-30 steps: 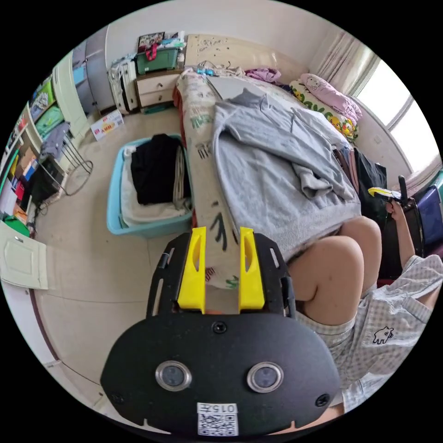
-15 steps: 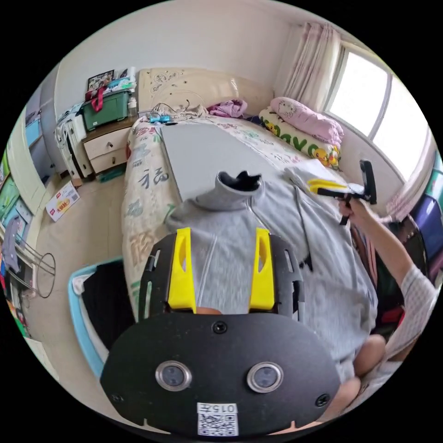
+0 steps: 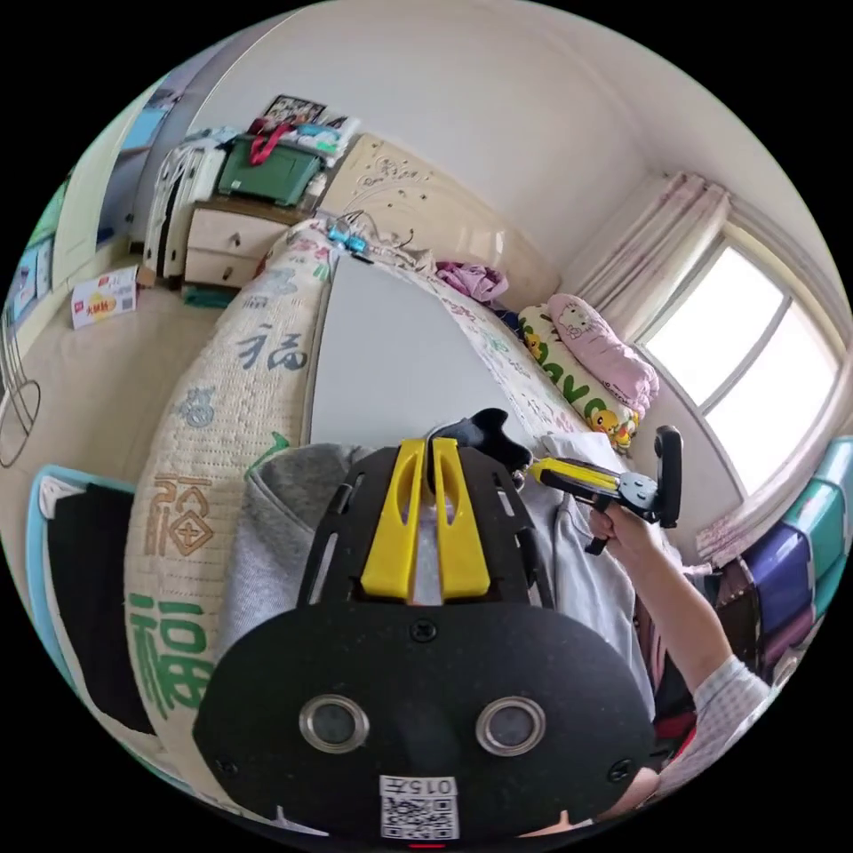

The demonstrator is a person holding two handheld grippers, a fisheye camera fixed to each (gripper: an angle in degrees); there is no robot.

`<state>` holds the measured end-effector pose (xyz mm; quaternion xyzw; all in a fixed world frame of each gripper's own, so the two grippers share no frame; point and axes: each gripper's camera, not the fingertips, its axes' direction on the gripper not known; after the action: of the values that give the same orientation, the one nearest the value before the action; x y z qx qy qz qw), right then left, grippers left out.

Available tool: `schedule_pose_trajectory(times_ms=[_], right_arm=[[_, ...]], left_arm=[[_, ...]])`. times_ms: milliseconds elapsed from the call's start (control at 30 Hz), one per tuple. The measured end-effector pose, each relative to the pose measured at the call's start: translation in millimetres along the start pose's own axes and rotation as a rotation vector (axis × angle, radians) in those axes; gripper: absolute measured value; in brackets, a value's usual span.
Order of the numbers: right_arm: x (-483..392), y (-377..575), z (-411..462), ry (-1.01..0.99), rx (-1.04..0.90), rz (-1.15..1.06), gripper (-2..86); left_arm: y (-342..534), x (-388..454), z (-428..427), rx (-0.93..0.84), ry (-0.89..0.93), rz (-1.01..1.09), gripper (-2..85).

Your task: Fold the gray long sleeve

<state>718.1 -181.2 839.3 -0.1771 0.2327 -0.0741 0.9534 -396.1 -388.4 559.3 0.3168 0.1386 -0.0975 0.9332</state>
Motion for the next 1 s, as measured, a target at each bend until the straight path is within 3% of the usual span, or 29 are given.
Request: schedule_pose_trajectory(times_ms=[100,233,367,433,500,567,767,867,1000], right_arm=[[-22.4,46.4,-79.5,-0.037,0.147,-0.046,-0.3],[-96.4,176.0,-206.6,-0.058,0.249,-0.268,-0.3],[-174.5,335.0,-249.7,-0.096,0.131,-0.347,0.6],[-196.3,390.0,-238.5,-0.032,0.056,-0.319,1.4],[-206.4,433.0,-227.0,0.055,0.002,-0.264,3.7],[-211.8,467.6,-235.1,0.074,0.000,-0.194,6.4],[-221.7,487.6,-279.2,-0.157,0.164,-0.095,11.2],[-241.2,482.7,-275.1,-0.236,0.199,-0.126,12.9],[-259.7,476.2,-248.8,-0.193,0.182,-0.163,13.1]], left_arm=[[19.8,34.0,-61.8,0.045,0.045,0.095,-0.2],[109.3,107.7,-182.1,0.054,0.102,0.377,-0.2],[275.7,170.1,-268.4,-0.018,0.076,0.734,0.2],[342.7,175.3,-270.1,-0.147,0.053,0.780,0.5],[391.3,165.1,-264.8,-0.242,0.007,0.699,0.7],[425.6,148.8,-278.9,-0.223,0.005,0.561,0.8],[420.3,125.0,-335.5,-0.012,0.033,0.225,8.5],[408.7,124.4,-323.3,-0.051,0.067,0.152,11.2],[396.9,122.4,-290.0,-0.140,0.080,0.092,11.5]])
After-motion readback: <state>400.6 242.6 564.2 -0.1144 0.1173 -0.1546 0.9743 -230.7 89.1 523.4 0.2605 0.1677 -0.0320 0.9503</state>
